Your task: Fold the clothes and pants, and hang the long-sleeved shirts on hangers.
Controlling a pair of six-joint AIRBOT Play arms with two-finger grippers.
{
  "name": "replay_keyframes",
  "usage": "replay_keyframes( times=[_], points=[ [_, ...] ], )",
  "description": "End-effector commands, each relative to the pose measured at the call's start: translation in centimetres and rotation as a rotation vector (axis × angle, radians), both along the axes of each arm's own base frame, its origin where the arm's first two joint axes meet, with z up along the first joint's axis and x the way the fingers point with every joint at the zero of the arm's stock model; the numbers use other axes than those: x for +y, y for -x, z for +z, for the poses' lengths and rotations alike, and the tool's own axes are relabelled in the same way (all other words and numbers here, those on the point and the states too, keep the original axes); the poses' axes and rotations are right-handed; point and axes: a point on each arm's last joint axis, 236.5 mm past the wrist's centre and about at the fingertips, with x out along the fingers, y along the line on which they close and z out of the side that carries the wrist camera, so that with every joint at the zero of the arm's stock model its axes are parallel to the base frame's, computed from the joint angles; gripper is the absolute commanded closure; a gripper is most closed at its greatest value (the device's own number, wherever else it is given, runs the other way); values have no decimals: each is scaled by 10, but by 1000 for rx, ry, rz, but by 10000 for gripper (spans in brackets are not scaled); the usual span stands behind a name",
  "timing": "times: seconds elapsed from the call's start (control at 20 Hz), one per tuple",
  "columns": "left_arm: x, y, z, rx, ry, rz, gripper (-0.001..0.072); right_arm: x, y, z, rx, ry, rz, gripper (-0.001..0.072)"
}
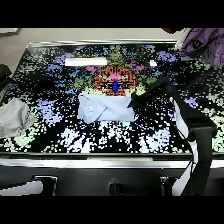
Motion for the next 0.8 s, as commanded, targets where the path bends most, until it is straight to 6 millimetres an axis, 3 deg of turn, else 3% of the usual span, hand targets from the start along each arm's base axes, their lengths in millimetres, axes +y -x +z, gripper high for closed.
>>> replay_keyframes(
  times=[0.0,0.15,0.4,0.6,0.75],
  points=[
    [0,0,0,1,0,0,687,-12,-39,48,-97,-11,-151,678],
    [0,0,-1,2,1,0,687,-56,-82,116,-205,-20,-343,678],
    [0,0,-1,2,0,0,687,-132,-115,193,-299,-40,-584,678],
    [0,2,-1,9,2,-2,687,-217,-136,249,-425,-71,-859,678],
    [-1,4,-2,18,5,-5,688,-288,-140,284,-522,-74,-1057,678]
  ],
)
